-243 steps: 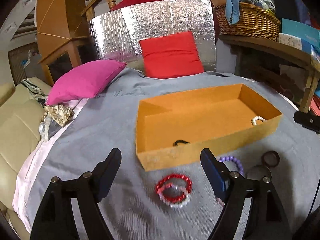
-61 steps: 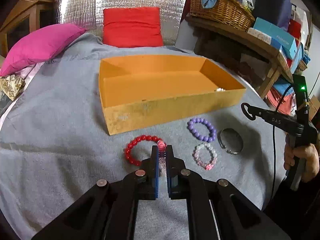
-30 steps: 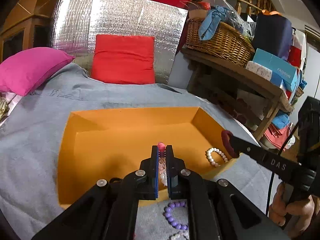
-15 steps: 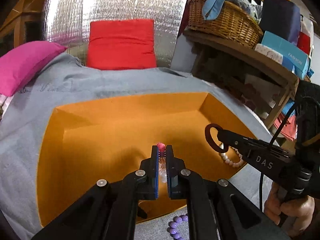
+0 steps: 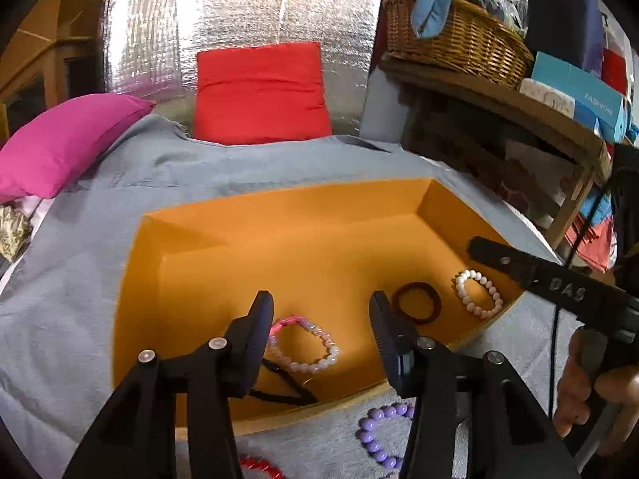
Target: Organize jewelry
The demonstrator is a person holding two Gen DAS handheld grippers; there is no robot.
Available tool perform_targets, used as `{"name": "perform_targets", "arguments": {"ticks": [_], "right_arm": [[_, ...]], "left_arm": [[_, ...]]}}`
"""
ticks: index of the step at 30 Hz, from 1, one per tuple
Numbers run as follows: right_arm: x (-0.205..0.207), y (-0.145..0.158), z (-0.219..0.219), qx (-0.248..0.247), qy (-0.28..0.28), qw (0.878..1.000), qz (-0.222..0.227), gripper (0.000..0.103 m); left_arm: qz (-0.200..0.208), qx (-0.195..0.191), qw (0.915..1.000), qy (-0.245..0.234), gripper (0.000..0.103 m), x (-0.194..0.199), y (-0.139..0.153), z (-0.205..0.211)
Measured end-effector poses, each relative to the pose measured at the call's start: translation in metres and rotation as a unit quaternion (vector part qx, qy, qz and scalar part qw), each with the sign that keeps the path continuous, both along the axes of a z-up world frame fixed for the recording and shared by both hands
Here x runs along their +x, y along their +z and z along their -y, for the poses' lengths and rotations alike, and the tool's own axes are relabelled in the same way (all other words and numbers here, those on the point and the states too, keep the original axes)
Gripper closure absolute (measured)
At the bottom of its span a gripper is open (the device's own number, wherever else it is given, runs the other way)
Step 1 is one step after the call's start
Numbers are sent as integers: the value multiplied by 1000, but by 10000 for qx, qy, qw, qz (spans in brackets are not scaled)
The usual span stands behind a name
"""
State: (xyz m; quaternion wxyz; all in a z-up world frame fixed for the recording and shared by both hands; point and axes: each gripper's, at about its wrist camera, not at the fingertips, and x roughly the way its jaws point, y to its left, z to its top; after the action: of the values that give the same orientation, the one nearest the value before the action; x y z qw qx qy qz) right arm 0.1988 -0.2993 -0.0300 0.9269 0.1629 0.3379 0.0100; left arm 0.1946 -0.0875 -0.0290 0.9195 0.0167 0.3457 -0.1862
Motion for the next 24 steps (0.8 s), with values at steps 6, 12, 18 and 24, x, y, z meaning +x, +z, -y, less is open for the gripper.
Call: {"name": "perform_targets", "arguments": {"ticks": [6,12,18,24], "right_arm": [[-24,16,19,366,-121,9992,88,60],[-52,24,36,562,-313,9979,90,43],[-84,19,46,602,-407,9973,-106,40],[-121,6,48,630,-289,9968,-392,38]], "left_arm": [[135,218,9983,532,34,-17,7,-26],[186,572,9953,761,23,-47,6,-41],[170,933,9912,923,23,-81,0,-61],[-76,1031,9906,899,23,-108,-14,-78]]}}
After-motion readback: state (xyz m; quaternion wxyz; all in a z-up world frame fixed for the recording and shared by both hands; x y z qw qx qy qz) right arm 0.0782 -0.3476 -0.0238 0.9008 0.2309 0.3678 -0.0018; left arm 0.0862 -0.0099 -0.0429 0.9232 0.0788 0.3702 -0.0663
